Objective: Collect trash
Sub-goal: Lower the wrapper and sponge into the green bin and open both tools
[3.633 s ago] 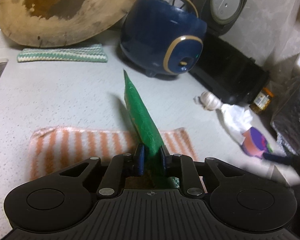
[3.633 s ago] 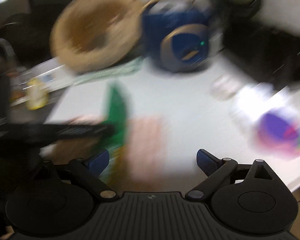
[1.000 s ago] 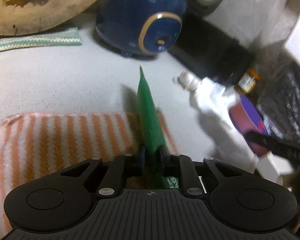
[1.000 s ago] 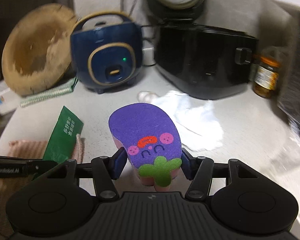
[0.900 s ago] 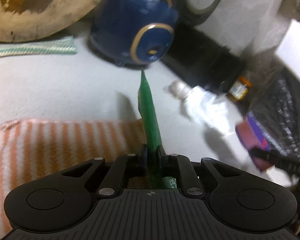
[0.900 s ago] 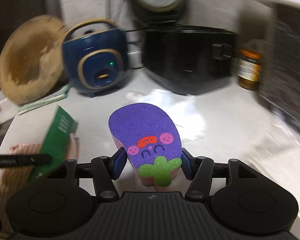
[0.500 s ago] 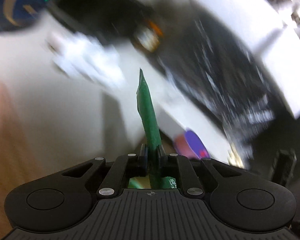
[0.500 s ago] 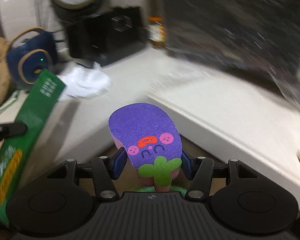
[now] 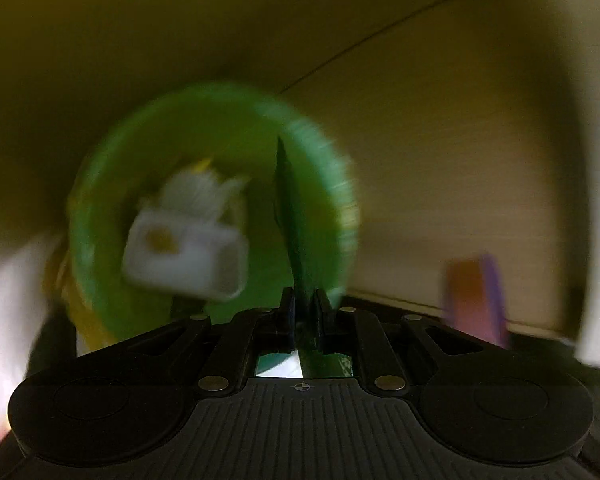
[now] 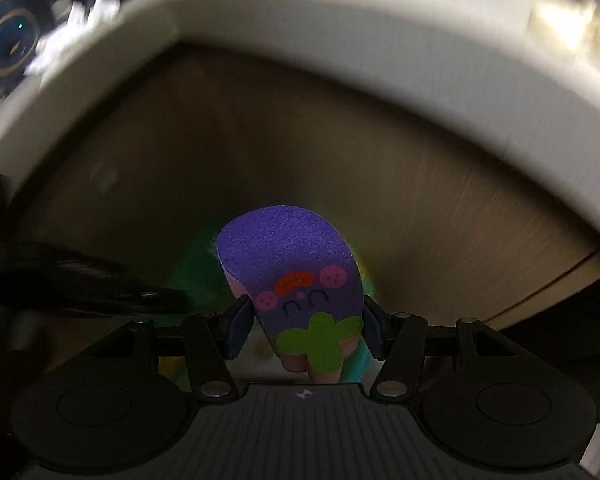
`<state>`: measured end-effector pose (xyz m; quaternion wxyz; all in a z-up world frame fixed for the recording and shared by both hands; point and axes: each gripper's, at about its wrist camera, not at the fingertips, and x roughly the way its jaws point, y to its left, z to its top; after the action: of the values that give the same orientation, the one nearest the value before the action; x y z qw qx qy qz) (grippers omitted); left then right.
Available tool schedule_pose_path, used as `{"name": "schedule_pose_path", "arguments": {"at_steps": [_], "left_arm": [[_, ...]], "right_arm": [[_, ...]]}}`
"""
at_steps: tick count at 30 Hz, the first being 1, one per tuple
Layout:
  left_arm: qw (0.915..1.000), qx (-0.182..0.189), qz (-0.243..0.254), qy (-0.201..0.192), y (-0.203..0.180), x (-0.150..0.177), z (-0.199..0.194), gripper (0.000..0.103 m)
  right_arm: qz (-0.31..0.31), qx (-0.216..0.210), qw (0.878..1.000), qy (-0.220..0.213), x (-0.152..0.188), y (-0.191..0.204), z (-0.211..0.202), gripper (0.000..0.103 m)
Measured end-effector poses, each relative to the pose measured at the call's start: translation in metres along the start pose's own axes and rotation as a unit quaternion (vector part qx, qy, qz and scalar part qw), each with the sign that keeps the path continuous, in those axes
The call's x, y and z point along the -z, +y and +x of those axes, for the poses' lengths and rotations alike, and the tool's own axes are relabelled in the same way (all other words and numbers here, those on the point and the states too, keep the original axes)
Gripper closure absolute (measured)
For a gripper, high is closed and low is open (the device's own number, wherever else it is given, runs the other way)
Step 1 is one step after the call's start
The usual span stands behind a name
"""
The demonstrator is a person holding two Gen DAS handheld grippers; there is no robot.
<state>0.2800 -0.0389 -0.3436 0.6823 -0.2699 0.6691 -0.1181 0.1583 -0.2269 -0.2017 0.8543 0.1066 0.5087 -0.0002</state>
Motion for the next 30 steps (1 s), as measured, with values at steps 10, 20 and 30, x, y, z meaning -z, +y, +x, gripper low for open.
{"name": "schedule_pose_path", "arguments": {"at_steps": [10, 20, 30], "left_arm": [[0.9907, -0.003, -0.136, 0.007, 0.053, -0.013, 0.101, 0.086], [0.9995, -0.020, 0.017, -0.020, 0.044, 0.019, 0.020, 0.086], [0.9949, -0.024, 0.085, -0.049, 0.050, 0.030, -0.040, 0.086]], "right_arm": [[-0.007, 0.018, 0.998, 0.060, 0.038, -0.019, 0.037, 0.047], [-0.047, 0.007, 0.994, 0.098, 0.027, 0.017, 0.080, 0.047], [-0.097, 0.013, 0.987, 0.129, 0.002, 0.070, 0.181, 0.042]]}}
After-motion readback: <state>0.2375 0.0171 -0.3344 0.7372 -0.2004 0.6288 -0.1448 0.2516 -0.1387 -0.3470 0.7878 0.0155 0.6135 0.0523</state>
